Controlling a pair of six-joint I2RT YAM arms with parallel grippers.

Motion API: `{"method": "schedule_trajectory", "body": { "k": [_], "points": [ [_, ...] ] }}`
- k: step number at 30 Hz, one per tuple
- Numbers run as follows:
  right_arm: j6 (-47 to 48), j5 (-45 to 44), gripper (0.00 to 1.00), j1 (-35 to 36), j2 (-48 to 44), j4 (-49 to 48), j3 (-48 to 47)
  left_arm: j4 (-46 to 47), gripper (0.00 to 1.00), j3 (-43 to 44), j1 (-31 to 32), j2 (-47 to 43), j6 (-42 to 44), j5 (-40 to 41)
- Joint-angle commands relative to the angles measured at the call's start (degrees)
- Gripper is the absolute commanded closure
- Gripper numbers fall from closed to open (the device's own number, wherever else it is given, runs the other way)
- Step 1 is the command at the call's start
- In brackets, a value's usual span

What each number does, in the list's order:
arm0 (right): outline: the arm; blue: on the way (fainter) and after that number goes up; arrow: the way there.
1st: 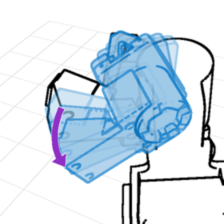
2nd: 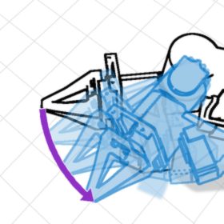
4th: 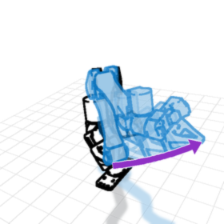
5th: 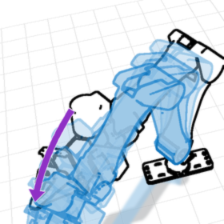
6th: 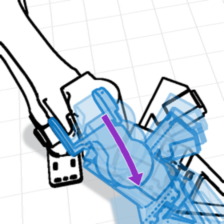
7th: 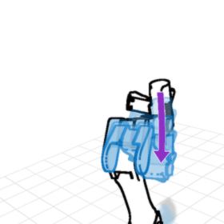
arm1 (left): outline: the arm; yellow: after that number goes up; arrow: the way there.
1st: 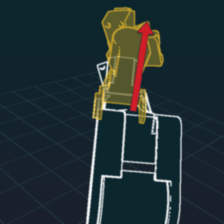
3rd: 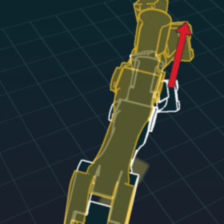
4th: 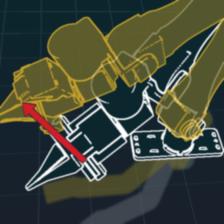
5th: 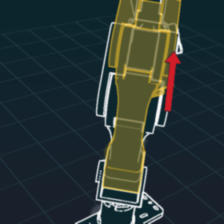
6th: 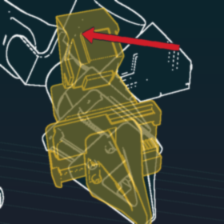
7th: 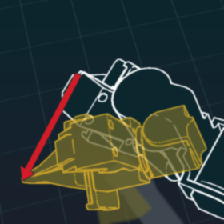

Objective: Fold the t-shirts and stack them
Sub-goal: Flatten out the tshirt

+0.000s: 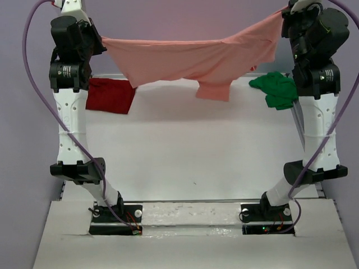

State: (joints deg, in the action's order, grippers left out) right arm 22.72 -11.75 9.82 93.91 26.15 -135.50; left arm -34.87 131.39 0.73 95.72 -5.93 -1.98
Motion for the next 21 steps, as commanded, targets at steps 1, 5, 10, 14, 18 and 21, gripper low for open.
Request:
{"method": "schedule_trajectory", "body": {
  "k": [1,5,10,14,18,21],
  "points": [
    [1.1,-1.3,1.00,1.0,-8.4,-4.2,1.2,5.1,1.00,-1.7,-0.2,-7.3,-0.8,-4.0],
    [5.8,-5.5,1.00,6.6,-13.7,-4.9,3.5,5.8,1.00,-6.8,2.5,-13.6,-0.1,-2.0],
    [15.1,-18.6,1.00,20.3,-20.3,-9.8,8.9,5.3,1.00,-11.5,7.1,-20.7,0.8,3.6],
    [27.0,-28.6,1.00,35.3,-23.8,-15.4,11.6,3.4,1.00,-12.0,12.1,-26.2,1.3,7.6],
    [41.8,-38.5,1.00,45.8,-25.1,-31.8,15.4,1.7,1.00,-12.2,14.5,-28.6,1.9,10.2],
    [48.1,-40.8,1.00,48.7,-24.5,-37.0,15.4,0.9,1.00,-12.5,14.8,-29.1,1.7,10.0]
  ]
}}
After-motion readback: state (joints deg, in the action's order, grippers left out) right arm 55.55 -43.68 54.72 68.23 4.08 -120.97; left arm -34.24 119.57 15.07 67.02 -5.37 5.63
